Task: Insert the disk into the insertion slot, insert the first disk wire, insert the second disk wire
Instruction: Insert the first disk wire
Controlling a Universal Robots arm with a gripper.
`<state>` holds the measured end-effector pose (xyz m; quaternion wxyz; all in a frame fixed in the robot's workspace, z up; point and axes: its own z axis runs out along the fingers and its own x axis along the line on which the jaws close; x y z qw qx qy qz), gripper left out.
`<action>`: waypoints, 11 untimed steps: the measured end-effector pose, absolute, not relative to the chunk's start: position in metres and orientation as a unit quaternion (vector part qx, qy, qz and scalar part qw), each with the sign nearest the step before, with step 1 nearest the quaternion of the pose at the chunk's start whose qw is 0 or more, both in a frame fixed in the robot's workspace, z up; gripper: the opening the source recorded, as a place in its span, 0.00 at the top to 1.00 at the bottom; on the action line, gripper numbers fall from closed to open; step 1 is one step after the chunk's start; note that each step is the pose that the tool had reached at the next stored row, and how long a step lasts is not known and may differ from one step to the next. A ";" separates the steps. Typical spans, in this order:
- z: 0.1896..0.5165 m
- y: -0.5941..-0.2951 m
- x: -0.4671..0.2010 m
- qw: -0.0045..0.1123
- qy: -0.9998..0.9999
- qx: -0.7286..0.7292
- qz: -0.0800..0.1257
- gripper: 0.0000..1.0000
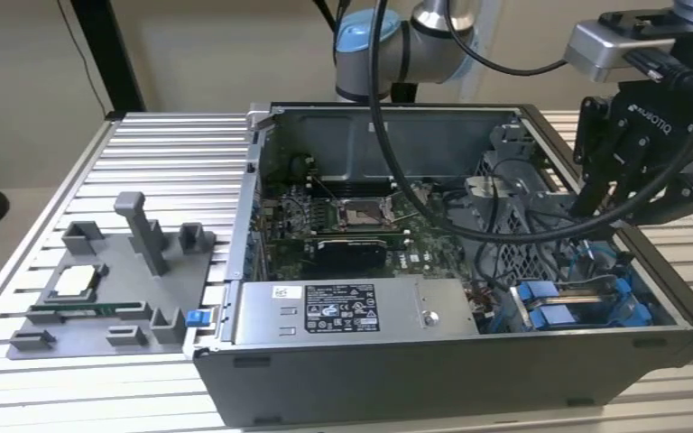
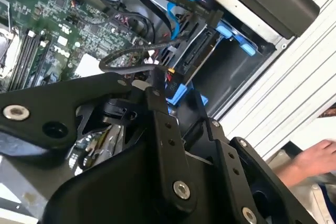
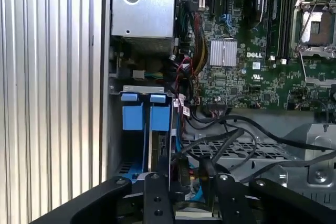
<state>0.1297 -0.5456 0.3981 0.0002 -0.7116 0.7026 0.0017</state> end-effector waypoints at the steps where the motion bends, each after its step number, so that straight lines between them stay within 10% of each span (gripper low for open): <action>1: 0.398 -0.547 0.130 0.000 0.702 -0.712 0.002 1.00; 11: 0.394 -0.550 0.130 0.004 0.694 -0.720 -0.002 1.00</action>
